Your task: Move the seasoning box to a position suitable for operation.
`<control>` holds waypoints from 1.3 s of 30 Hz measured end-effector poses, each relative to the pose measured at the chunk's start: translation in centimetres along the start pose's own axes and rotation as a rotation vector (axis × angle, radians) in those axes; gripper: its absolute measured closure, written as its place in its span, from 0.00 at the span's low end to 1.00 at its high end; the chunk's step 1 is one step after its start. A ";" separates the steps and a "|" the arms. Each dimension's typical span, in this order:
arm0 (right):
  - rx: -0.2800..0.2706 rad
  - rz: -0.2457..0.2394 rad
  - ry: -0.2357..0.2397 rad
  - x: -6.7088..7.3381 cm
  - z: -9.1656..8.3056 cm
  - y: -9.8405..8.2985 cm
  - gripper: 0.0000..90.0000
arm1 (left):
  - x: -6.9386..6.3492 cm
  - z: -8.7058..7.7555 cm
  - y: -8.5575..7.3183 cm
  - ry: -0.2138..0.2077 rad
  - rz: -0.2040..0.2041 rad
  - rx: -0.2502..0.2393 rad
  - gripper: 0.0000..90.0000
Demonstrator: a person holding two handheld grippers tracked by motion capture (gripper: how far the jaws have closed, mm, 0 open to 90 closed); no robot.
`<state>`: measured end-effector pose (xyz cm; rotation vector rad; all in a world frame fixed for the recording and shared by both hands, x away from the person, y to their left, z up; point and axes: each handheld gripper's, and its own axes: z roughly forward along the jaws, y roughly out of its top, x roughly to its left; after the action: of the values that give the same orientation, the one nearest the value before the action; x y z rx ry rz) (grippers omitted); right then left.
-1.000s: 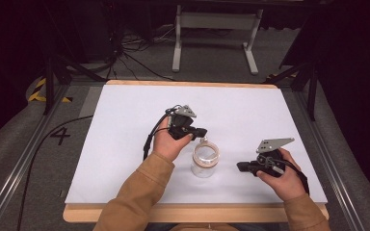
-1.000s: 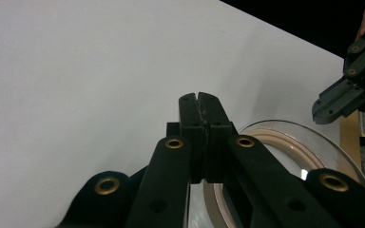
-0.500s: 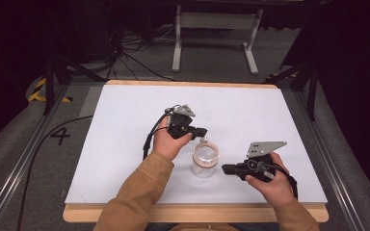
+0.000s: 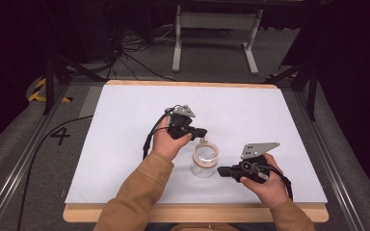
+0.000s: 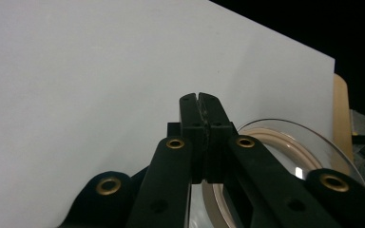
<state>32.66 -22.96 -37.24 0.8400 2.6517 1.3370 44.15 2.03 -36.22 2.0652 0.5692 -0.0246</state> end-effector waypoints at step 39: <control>-0.123 0.018 -0.031 -0.6 0.5 0.4 1.00 | 0.7 0.4 -0.4 -0.045 -0.083 -0.013 1.00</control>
<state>33.47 -22.69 -37.36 0.8636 2.5146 1.4616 44.71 2.11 -36.93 2.0218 0.6254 -0.1158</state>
